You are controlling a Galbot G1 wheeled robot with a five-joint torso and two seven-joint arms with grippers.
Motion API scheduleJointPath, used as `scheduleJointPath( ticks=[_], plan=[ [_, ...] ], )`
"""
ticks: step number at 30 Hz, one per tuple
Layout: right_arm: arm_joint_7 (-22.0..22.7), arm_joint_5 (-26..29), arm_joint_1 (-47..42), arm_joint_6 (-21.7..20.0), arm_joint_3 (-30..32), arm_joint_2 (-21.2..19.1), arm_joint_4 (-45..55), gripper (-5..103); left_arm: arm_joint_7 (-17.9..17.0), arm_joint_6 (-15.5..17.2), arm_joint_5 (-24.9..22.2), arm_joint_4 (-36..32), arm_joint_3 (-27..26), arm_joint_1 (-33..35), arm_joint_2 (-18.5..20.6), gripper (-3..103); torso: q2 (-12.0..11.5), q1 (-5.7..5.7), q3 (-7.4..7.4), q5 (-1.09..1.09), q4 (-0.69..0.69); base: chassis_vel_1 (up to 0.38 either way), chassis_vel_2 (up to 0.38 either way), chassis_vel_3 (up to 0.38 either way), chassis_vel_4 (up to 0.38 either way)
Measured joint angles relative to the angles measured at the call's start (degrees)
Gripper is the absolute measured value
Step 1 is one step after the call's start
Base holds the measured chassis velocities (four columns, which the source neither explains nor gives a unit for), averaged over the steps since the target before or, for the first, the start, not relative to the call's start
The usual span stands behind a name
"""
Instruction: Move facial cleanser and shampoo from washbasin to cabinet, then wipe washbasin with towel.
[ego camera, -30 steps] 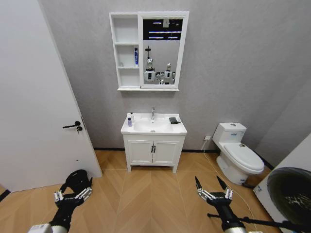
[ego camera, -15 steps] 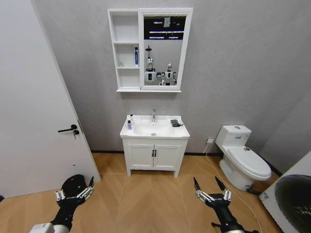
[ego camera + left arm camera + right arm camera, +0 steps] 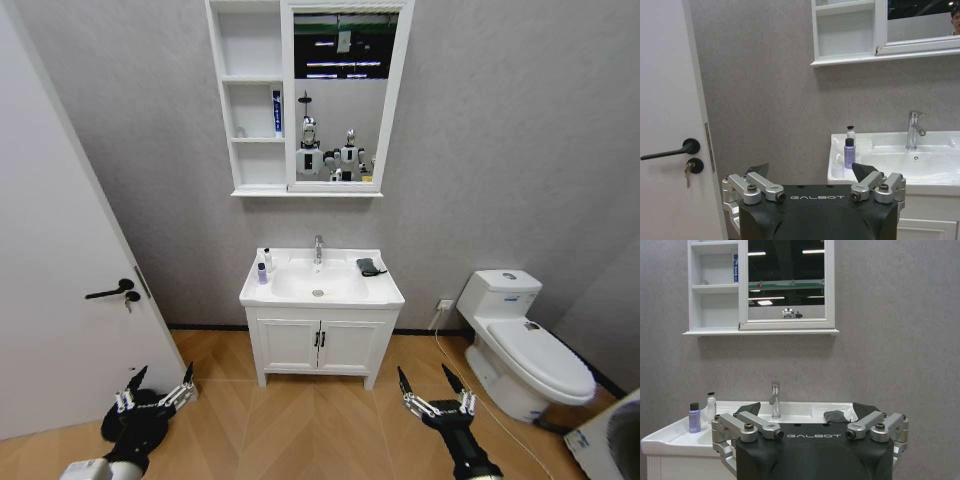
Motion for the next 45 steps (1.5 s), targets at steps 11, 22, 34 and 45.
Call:
scheduleJointPath(
  ticks=[11, 22, 34, 45],
  plan=[
    [0.05, 0.25, 0.33, 0.12, 0.00, -0.23, -0.41, 100, 0.02, -0.03, 0.31, -0.01, 0.20, 0.05, 0.48, 94, 0.02, -0.03, -0.02, -0.03, -0.02, -0.279, 0.279, 0.287, -0.285],
    [0.98, 0.35, 0.77, 3.68, 0.55, -0.22, -1.40, 100, 0.71, -0.61, 1.28, 1.56, 1.20, -0.46, 2.33, 94, -0.01, 0.04, 0.01, -0.01, 0.00, -0.218, 0.214, 0.206, -0.199],
    [2.36, -0.64, 1.27, 5.20, 1.50, -1.00, -3.89, 100, 0.95, 0.89, -7.19, 7.46, -1.07, -6.32, 15.08, 96, 0.03, -0.08, -0.02, -0.05, -0.02, 0.025, -0.013, -0.023, 0.016],
    [1.70, 0.22, 2.57, 6.22, 1.55, -0.02, -4.05, 100, 0.99, 1.01, -4.43, 7.41, 0.58, -5.70, 12.10, 96, 0.01, -0.02, -0.01, -0.02, -0.01, 0.000, 0.000, 0.000, 0.000]
  ],
)
